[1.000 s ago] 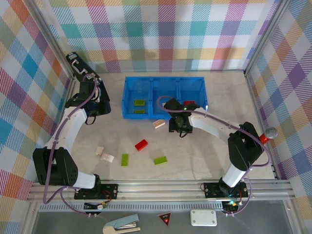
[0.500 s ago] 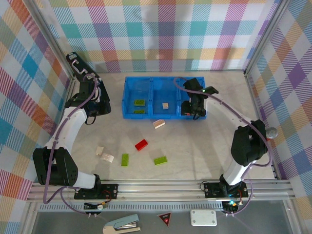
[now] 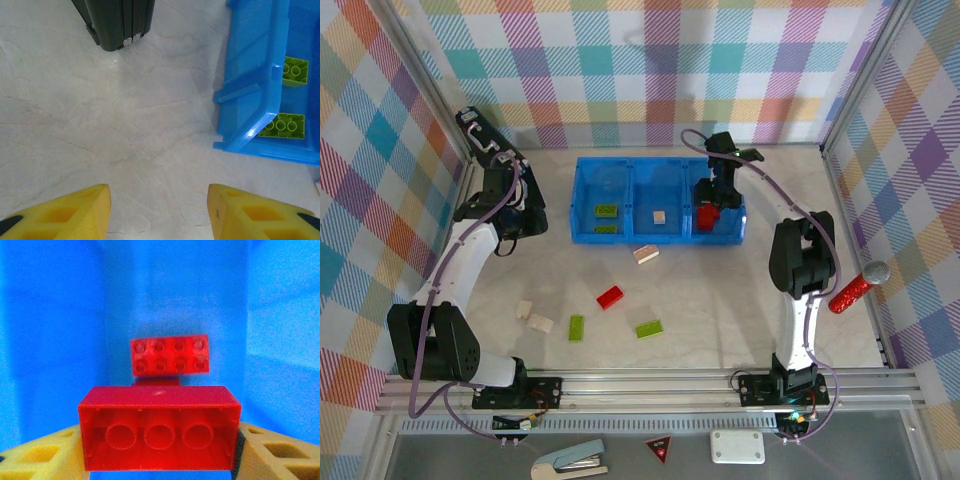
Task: Sort the legos into containers by color
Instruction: Place the lego in the container.
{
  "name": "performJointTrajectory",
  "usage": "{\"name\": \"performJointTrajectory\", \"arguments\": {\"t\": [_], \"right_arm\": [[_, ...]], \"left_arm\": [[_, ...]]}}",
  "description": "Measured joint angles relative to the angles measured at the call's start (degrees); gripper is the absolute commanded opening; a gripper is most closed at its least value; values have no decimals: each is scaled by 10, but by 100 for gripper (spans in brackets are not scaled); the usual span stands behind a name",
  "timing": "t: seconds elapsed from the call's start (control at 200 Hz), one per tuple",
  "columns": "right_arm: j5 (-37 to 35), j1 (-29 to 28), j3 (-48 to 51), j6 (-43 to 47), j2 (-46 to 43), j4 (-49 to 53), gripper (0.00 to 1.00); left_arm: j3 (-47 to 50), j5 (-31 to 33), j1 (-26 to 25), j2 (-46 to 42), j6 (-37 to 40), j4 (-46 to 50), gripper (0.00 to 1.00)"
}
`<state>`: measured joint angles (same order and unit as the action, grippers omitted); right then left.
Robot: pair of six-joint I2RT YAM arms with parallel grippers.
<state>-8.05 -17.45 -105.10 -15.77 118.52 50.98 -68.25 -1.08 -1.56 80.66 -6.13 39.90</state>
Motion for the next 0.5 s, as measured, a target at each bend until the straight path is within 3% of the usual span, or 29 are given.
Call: {"name": "performJointTrajectory", "arguments": {"t": [0.5], "right_arm": [[0, 10, -172, 24, 156, 26, 65]], "left_arm": [[5, 1, 0, 0, 0, 0, 54]]}}
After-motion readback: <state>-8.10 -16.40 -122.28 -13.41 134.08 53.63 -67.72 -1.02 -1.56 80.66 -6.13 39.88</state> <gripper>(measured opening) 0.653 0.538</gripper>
